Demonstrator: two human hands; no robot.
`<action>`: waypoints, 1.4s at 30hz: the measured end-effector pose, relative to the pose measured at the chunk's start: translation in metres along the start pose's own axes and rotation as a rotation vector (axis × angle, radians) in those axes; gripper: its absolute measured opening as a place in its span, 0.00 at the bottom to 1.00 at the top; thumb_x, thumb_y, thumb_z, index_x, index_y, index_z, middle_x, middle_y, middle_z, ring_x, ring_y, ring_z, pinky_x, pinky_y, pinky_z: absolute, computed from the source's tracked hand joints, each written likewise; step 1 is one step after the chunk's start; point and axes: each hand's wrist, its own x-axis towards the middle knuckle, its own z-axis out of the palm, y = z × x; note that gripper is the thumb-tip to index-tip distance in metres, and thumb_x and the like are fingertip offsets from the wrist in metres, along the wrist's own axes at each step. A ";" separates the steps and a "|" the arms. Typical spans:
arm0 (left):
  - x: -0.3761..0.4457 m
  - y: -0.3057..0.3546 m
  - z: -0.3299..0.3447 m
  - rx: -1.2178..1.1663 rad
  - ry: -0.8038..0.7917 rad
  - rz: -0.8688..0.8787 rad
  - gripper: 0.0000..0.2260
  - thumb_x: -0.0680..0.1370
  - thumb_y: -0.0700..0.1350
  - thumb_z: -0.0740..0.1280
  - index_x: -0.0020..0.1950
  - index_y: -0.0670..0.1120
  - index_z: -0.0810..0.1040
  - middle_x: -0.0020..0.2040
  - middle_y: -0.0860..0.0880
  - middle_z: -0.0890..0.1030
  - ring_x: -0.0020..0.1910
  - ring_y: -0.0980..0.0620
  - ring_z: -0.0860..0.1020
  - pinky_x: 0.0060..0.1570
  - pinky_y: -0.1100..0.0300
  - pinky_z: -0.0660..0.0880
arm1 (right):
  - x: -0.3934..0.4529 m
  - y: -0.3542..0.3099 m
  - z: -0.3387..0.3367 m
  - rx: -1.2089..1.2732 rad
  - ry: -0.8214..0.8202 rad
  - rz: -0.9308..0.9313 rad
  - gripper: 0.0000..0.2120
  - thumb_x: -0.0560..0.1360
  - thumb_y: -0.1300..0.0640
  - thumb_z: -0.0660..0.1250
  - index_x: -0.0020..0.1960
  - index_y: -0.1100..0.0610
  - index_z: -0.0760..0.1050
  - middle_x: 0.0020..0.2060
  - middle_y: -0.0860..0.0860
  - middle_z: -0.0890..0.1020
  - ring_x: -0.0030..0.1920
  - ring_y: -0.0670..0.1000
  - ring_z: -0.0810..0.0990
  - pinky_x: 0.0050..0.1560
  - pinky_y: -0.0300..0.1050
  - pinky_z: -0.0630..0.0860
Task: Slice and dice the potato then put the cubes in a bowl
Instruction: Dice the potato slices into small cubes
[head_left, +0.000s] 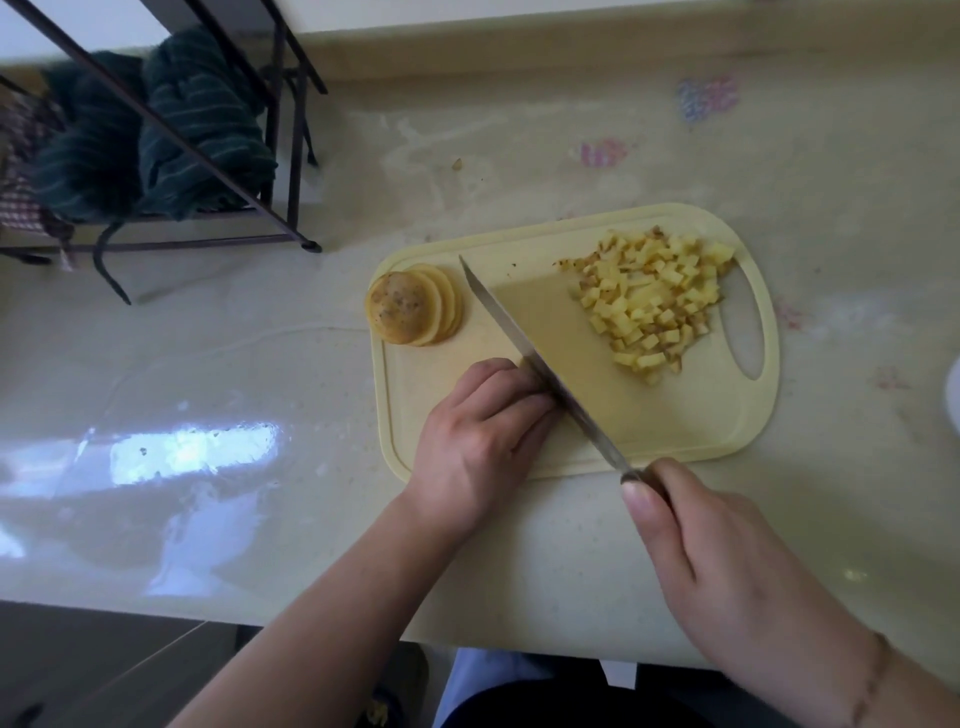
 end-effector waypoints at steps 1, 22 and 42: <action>0.000 0.000 0.000 -0.002 -0.003 -0.006 0.02 0.77 0.37 0.75 0.48 0.38 0.86 0.48 0.43 0.84 0.48 0.42 0.82 0.50 0.54 0.79 | 0.004 -0.002 -0.002 0.009 0.002 0.000 0.20 0.75 0.35 0.44 0.36 0.47 0.62 0.27 0.46 0.74 0.29 0.45 0.73 0.30 0.38 0.67; 0.009 -0.019 -0.023 -0.038 -0.261 0.103 0.07 0.80 0.32 0.67 0.54 0.36 0.85 0.55 0.41 0.84 0.56 0.40 0.81 0.57 0.53 0.77 | -0.022 0.003 -0.011 0.070 -0.018 0.033 0.18 0.72 0.31 0.44 0.39 0.41 0.64 0.31 0.53 0.75 0.27 0.48 0.71 0.30 0.42 0.66; 0.001 -0.010 -0.017 -0.028 -0.160 0.086 0.10 0.82 0.35 0.63 0.53 0.34 0.84 0.53 0.39 0.83 0.54 0.39 0.81 0.56 0.51 0.79 | -0.001 0.012 -0.010 0.244 -0.018 0.097 0.22 0.72 0.31 0.46 0.39 0.47 0.67 0.28 0.53 0.75 0.25 0.48 0.70 0.30 0.49 0.67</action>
